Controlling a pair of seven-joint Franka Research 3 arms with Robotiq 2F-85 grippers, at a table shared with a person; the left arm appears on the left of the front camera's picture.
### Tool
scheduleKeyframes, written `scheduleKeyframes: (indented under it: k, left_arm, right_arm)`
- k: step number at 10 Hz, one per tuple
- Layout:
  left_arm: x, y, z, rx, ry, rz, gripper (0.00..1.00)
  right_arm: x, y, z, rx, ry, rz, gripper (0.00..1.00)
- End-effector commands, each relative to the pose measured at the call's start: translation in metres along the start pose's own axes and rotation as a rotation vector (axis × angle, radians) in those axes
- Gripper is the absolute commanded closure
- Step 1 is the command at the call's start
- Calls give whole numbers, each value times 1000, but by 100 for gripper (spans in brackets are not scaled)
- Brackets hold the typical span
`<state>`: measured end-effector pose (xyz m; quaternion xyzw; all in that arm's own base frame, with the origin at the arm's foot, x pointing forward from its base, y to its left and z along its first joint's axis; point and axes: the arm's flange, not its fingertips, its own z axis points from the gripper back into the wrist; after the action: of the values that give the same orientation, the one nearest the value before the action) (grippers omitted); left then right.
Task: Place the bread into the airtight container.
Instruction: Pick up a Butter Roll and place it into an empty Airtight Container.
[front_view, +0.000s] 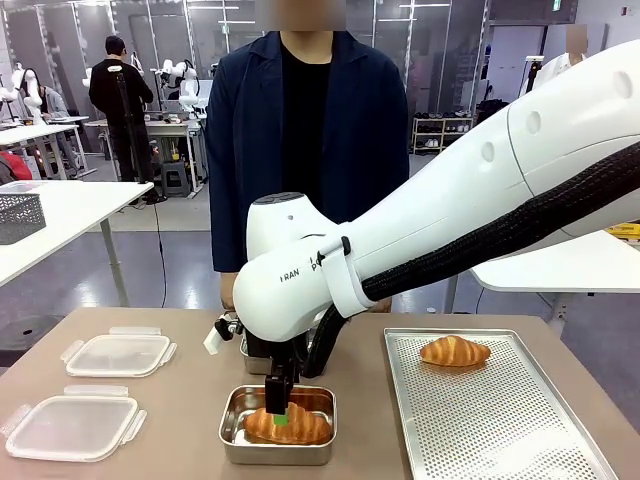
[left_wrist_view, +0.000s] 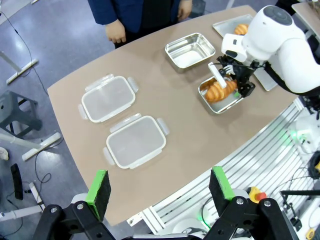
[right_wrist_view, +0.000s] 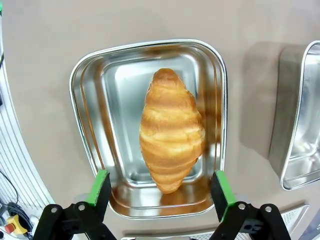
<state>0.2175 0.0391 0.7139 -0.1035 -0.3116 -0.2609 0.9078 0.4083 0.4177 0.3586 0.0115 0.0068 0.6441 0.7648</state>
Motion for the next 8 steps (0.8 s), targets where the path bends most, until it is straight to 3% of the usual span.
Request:
scheduleKeyframes:
  k: [1, 8]
  left_arm:
    - [1, -1, 0, -3, 0, -7, 0]
    - [1, -1, 0, -3, 0, -7, 0]
  right_arm:
    - [2, 1, -1, -4, -10, -10, 0]
    - [2, 1, -1, -4, -10, -10, 0]
